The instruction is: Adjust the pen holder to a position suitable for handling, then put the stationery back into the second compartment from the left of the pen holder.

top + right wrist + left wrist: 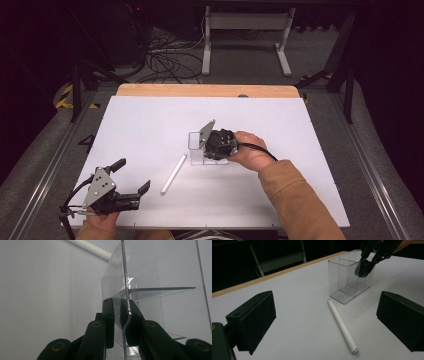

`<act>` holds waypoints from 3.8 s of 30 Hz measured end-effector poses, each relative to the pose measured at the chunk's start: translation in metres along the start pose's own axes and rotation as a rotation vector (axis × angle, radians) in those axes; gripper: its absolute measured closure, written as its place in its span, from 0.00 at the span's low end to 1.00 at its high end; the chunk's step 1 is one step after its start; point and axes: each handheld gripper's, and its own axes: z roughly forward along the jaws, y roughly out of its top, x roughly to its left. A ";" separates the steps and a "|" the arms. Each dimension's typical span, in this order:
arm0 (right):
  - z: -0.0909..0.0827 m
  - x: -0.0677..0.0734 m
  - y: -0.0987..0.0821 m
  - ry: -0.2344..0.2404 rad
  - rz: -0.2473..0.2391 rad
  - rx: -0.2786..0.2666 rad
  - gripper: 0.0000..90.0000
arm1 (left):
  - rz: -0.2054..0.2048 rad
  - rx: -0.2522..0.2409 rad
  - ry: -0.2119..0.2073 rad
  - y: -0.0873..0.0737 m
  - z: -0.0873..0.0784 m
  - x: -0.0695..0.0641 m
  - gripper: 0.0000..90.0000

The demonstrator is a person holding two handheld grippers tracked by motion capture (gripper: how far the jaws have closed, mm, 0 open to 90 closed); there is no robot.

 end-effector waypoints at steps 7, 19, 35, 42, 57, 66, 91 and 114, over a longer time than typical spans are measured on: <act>0.000 0.000 0.001 -0.005 0.024 0.005 0.90 | 0.006 0.001 -0.006 0.001 0.002 0.000 0.04; 0.002 0.001 0.000 -0.015 0.050 -0.017 0.85 | 0.008 0.002 -0.011 0.001 0.005 0.000 0.04; -0.047 0.005 -0.007 -0.128 0.172 -0.246 0.33 | 0.001 0.005 -0.020 0.002 0.008 0.001 0.03; -0.065 0.010 -0.017 -0.158 0.231 -0.359 0.25 | -0.017 -0.003 -0.028 0.003 0.009 0.000 0.03; -0.088 0.021 -0.030 -0.227 0.252 -0.463 0.06 | -0.027 -0.005 -0.029 0.004 0.010 0.003 0.02; -0.101 0.039 -0.062 -0.284 0.331 -0.561 0.00 | -0.032 0.016 -0.019 0.011 0.013 0.002 0.02; -0.083 0.114 -0.180 -0.373 0.629 -0.702 0.00 | -0.041 0.071 -0.093 0.036 0.028 -0.001 0.03; -0.073 0.129 -0.200 -0.403 0.615 -0.701 0.07 | -0.020 0.190 -0.173 0.059 0.050 -0.007 0.04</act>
